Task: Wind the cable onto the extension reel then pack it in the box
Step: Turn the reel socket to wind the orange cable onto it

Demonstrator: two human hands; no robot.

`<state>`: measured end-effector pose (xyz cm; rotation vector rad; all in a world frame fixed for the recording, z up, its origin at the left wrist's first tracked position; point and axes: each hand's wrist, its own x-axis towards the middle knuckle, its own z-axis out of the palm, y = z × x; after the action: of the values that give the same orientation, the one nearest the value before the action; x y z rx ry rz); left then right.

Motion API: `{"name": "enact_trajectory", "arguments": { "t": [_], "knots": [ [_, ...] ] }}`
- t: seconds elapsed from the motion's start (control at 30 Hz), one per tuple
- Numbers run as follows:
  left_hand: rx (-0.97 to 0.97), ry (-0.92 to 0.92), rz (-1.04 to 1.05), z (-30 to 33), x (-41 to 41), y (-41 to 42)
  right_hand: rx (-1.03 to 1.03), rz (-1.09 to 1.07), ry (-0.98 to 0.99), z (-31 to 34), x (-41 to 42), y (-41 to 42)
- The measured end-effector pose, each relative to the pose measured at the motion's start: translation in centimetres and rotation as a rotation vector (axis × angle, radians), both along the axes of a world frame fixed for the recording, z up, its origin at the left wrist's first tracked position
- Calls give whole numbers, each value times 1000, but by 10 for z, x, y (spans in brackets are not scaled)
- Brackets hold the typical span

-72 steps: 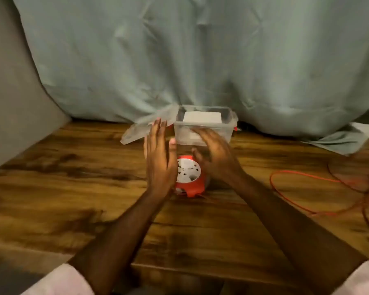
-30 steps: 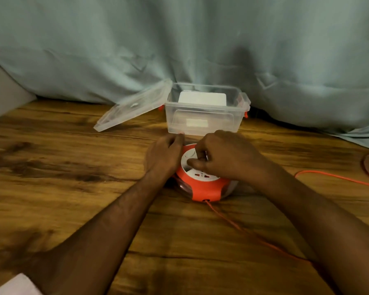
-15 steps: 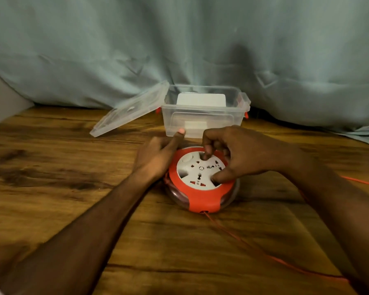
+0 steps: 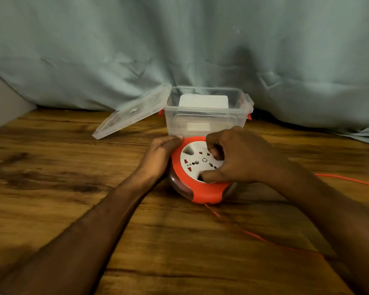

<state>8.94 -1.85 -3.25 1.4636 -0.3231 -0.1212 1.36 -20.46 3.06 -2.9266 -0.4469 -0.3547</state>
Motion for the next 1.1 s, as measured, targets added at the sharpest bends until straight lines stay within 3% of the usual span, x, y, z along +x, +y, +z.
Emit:
{"name": "enact_trajectory", "arguments": {
  "t": [0.27, 0.4, 0.5, 0.83, 1.1],
  "knots": [
    [10, 16, -49, 0, -1, 0, 42, -187, -103, -20, -5, 26],
    [32, 21, -55, 2, -1, 0, 4, -1, -99, -5, -4, 13],
    [64, 10, -68, 1, -2, 0, 18, 128, 20, 12, -5, 1],
    [69, -6, -50, -1, -2, -1, -8, 159, 173, 17, -2, -18],
    [106, -94, -28, -2, -5, 1, -44, 122, 78, 9, -2, -20]
  ]
}}
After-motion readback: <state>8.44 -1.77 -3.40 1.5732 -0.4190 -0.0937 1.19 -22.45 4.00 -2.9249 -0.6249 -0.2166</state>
